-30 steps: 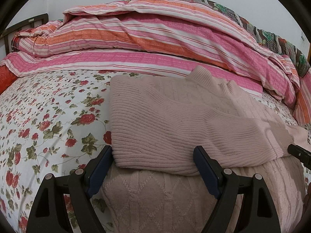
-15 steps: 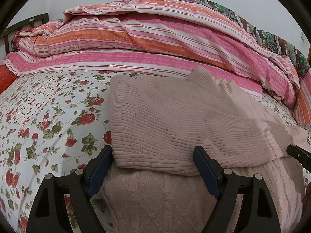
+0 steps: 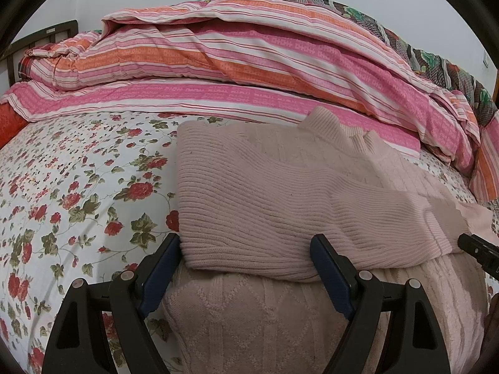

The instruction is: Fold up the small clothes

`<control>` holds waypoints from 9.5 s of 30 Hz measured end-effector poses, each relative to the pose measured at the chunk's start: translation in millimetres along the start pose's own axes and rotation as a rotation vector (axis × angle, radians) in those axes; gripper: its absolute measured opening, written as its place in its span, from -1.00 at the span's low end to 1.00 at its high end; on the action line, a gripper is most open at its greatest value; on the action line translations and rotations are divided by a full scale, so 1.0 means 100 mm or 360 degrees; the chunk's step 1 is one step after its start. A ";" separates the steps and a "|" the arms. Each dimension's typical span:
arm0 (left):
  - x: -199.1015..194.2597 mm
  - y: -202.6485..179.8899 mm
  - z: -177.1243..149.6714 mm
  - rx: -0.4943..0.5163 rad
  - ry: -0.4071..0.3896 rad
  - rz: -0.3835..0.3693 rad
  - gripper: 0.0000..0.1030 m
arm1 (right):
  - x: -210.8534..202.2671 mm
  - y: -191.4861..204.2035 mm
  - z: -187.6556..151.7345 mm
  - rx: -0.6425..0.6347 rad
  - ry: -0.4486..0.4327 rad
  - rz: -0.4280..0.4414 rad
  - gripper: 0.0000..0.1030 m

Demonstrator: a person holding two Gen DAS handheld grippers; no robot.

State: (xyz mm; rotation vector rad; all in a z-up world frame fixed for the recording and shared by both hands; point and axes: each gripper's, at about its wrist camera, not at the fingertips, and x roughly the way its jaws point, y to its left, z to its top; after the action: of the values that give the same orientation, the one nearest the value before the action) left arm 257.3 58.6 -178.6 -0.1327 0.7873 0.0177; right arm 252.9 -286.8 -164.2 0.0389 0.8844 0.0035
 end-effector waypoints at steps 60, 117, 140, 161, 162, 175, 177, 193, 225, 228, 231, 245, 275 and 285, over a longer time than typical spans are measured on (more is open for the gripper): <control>-0.06 0.15 -0.01 -0.0137 -0.0074 -0.0196 0.62 | 0.01 -0.21 -0.02 0.0085 -0.0013 0.0107 -0.74; -0.76 0.28 -0.12 -0.0008 -0.0071 0.0206 0.66 | -1.34 -2.51 0.21 0.0515 -0.0470 -0.0349 -0.90; -0.93 1.23 -0.16 -0.0164 -0.0022 0.0138 0.66 | -0.29 1.89 0.67 -0.0237 -0.0184 0.0436 -0.89; -0.59 0.49 0.12 -0.0113 -0.0017 -0.0376 0.36 | -0.68 0.81 0.24 -0.0322 -0.0152 0.0250 0.21; -0.53 0.44 0.16 -0.0117 -0.0013 -0.0408 0.28 | -0.69 0.66 0.19 -0.0305 -0.0147 0.0203 0.21; 0.05 0.20 0.29 -0.0142 0.0153 -0.0377 -0.50 | -0.35 -0.36 -0.30 0.0007 0.0016 0.0108 0.19; 0.07 0.16 0.30 -0.0120 0.0158 -0.0393 -0.81 | -0.31 -0.35 -0.30 -0.0001 0.0008 0.0093 0.18; 0.08 0.30 0.31 -0.0149 0.0059 -0.0316 -0.75 | -0.31 -0.37 -0.05 0.0040 -0.0171 0.0143 0.18; -1.62 0.37 -0.50 -0.0020 -0.0042 -0.0222 0.19 | -1.69 -0.35 -0.96 0.0155 -0.0133 -0.0072 0.17; -1.77 0.32 -0.59 0.0026 -0.0075 -0.0187 0.19 | -1.80 -0.33 -1.07 0.0099 -0.0161 -0.0097 0.17; -1.88 0.31 -0.68 0.0034 -0.0064 -0.0189 0.19 | -1.86 -0.31 -1.19 0.0070 -0.0160 -0.0069 0.17; -2.00 0.43 -1.04 0.0021 0.0002 -0.0118 0.20 | -1.83 -0.21 -1.67 0.0071 -0.0090 0.0037 0.15; -1.35 0.33 -1.59 0.0002 0.0166 -0.0227 -0.58 | -1.24 0.24 -2.12 -0.0078 0.0078 0.0144 -0.75; -1.59 0.54 -1.55 -0.0117 0.0102 -0.0263 -0.86 | -1.44 0.07 -2.11 -0.0016 0.0002 0.0156 -0.91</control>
State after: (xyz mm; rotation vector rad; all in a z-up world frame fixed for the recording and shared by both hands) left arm 31.8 98.1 -180.1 -0.2690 0.8378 -0.1146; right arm -1.3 -275.8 -186.1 0.0727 0.8827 0.0996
